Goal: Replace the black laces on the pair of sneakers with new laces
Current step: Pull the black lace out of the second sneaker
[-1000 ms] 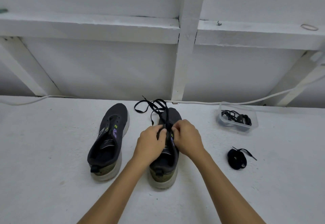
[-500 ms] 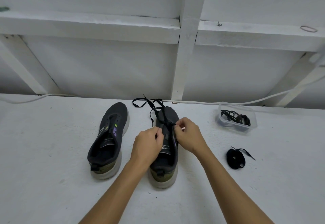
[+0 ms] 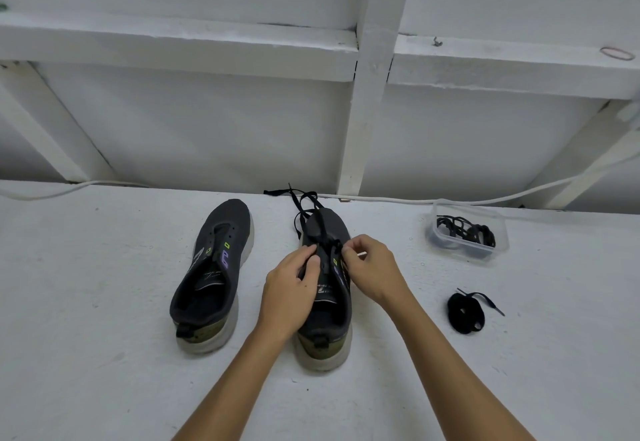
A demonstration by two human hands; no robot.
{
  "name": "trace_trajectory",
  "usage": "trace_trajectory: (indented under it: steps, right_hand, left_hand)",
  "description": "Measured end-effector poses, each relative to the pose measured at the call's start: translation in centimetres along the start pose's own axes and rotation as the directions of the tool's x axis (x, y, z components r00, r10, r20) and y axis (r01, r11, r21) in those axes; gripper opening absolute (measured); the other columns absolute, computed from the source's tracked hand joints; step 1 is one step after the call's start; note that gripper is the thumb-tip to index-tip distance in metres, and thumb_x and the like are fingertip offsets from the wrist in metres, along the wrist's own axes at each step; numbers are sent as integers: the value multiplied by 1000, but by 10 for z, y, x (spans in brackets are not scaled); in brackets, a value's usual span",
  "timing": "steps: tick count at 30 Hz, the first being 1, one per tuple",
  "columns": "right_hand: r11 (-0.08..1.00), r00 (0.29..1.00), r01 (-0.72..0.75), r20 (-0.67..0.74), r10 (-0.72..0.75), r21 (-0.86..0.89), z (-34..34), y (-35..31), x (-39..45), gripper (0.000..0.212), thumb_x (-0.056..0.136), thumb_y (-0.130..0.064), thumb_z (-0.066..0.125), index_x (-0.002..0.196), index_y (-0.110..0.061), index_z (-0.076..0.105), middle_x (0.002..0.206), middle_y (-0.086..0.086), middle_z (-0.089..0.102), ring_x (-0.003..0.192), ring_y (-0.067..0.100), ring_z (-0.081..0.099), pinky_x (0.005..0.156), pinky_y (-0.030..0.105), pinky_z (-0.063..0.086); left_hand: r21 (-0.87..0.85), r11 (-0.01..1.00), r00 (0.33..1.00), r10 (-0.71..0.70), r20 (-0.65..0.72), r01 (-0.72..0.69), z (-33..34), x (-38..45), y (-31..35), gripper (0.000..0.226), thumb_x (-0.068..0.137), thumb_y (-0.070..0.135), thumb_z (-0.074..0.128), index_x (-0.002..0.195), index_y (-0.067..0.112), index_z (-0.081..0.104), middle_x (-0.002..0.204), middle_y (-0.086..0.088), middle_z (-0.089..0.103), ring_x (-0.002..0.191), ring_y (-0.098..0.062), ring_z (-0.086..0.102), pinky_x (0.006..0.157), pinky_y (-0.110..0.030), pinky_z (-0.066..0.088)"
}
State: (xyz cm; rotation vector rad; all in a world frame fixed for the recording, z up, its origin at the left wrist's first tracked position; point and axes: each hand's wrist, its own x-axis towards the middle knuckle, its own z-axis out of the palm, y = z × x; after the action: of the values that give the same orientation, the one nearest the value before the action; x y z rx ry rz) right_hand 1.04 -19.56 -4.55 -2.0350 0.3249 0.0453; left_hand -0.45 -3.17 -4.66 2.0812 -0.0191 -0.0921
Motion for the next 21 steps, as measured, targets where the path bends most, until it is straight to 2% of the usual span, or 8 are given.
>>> trace_trajectory:
  steps: [3,6,10,12,15,17,19,21]
  right_hand:
    - [999,998,-38,55,38,-2,-2,-2,1,16,91,-38,69,88,-23,73,87,-9,72,78,8,67,65,19,48]
    - [996,998,53,37,-50,-73,-2,-5,4,12,94,-33,68,88,-23,71,87,-11,70,78,9,66,68,23,47]
    - [968,975,161,-119,-185,-191,-2,-1,10,9,99,-24,57,90,-23,60,86,-12,65,75,10,63,67,29,48]
    - [962,959,178,-182,-216,-206,3,0,8,7,100,-24,56,93,-22,59,87,-11,65,76,11,62,69,31,49]
    - [1000,993,13,-118,-11,19,8,0,6,15,93,-37,66,97,-22,68,91,-11,69,81,10,66,75,28,53]
    - [996,998,-46,-43,49,71,8,5,6,16,87,-40,73,92,-24,72,86,-10,72,80,11,69,77,33,59]
    - [1000,999,11,-52,-12,-13,3,7,8,13,88,-34,74,82,-23,70,78,-8,71,75,12,68,74,35,58]
    - [970,980,131,-122,-158,-203,-5,8,12,14,90,-27,70,80,-20,63,75,-9,65,70,10,62,67,30,49]
  left_hand:
    - [6,1000,1000,8,-4,-8,0,0,-1,35,102,30,49,135,24,61,136,12,59,120,1,51,84,4,33]
    - [32,999,1000,16,2,-16,0,1,0,35,102,30,48,136,26,60,137,14,58,119,2,50,87,1,31]
    - [79,997,1000,16,13,-17,1,2,1,35,102,30,46,134,28,61,137,14,58,126,-6,51,103,-19,38]
    - [86,996,1000,10,11,-11,1,2,1,35,102,30,46,133,28,61,137,14,58,127,-7,50,107,-25,39]
    - [87,996,1000,-2,-2,2,1,4,1,35,101,30,47,133,28,61,138,13,58,127,-8,50,108,-27,40]
    - [93,996,1000,-2,-1,2,1,4,0,35,101,30,47,133,29,61,138,13,58,127,-8,50,109,-27,39]
    - [88,996,1000,-5,0,5,2,4,0,34,101,30,47,132,29,62,138,13,58,127,-8,50,109,-28,39]
    - [73,997,1000,-19,2,18,2,4,-1,34,100,30,47,130,30,63,137,14,58,126,-7,50,109,-28,39]
